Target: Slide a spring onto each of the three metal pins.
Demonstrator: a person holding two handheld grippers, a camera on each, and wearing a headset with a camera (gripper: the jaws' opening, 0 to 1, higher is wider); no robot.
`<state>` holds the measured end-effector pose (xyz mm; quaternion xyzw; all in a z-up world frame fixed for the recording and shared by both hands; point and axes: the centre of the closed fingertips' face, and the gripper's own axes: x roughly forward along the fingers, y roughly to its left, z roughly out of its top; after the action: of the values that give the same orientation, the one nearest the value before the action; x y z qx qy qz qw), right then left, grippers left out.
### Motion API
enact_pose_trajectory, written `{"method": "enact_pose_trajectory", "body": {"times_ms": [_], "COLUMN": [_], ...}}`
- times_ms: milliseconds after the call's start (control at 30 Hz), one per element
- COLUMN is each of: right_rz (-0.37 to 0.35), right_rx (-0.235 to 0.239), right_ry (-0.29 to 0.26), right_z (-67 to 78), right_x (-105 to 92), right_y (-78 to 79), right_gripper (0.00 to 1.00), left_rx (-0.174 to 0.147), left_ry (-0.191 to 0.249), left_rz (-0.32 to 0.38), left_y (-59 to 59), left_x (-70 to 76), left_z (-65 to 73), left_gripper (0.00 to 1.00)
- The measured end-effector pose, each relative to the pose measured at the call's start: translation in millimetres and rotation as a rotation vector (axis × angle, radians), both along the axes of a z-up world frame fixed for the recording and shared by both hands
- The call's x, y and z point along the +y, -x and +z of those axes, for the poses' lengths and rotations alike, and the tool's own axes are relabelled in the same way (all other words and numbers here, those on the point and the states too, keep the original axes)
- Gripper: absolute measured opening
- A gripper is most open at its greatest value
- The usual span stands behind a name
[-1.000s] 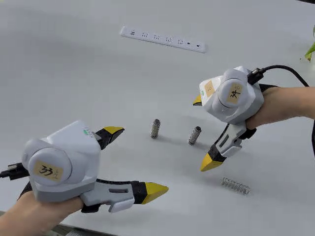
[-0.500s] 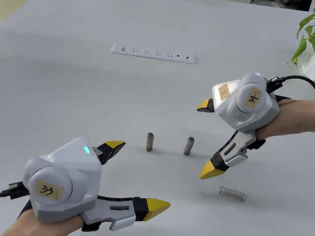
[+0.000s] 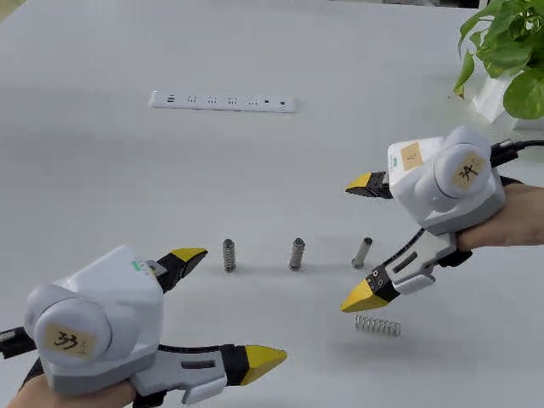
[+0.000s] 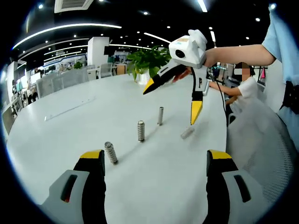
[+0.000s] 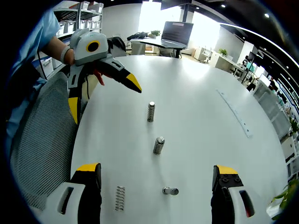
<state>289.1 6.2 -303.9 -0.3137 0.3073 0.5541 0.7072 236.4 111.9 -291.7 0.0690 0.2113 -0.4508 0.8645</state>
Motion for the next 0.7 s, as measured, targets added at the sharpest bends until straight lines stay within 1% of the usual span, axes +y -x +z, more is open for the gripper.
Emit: {"method": "enact_pose_trajectory", "body": {"times_ms": [67, 167, 233, 400, 467, 500, 567, 600, 700], "right_rz": [-0.016, -0.061, -0.080, -0.140, -0.164, -0.181, -0.205, -0.217, -0.245], "right_rx": [-0.006, -0.007, -0.005, 0.000, 0.001, 0.002, -0.002, 0.003, -0.003], "right_ry": [-0.004, -0.029, -0.034, -0.058, -0.061, -0.054, -0.064, -0.074, -0.074], "right_z": [1.2, 3.5, 3.2, 1.8, 0.3, -1.0, 0.1, -0.5, -0.8], "right_x": [-5.5, -15.1, -20.8, -38.2, -46.5, -52.8, -60.0, -69.7, -84.0], "right_y": [4.0, 12.2, 16.6, 27.3, 31.0, 33.4, 35.8, 33.4, 38.2], "right_gripper": [0.99, 0.99, 0.99, 0.99, 0.99, 0.99, 0.99, 0.99, 0.99], "left_rx": [0.000, 0.001, 0.006, 0.004, 0.003, 0.001, 0.004, 0.003, 0.010], "left_ry": [-0.006, -0.022, -0.021, -0.031, -0.034, -0.033, -0.037, -0.040, -0.046], "left_rz": [-0.014, -0.051, -0.067, -0.118, -0.140, -0.153, -0.173, -0.188, -0.222], "left_y": [0.0, 0.8, 0.7, 0.1, -0.1, -0.1, 0.3, 0.8, 2.6], "left_x": [-3.0, -10.6, -15.1, -31.5, -39.1, -43.8, -50.4, -55.0, -66.1], "left_z": [-0.3, -2.2, -2.5, -2.5, -2.8, -2.9, -4.4, -5.5, -9.2], "left_gripper": [0.88, 0.88, 0.88, 0.87, 0.87, 0.87, 0.87, 0.87, 0.86]}}
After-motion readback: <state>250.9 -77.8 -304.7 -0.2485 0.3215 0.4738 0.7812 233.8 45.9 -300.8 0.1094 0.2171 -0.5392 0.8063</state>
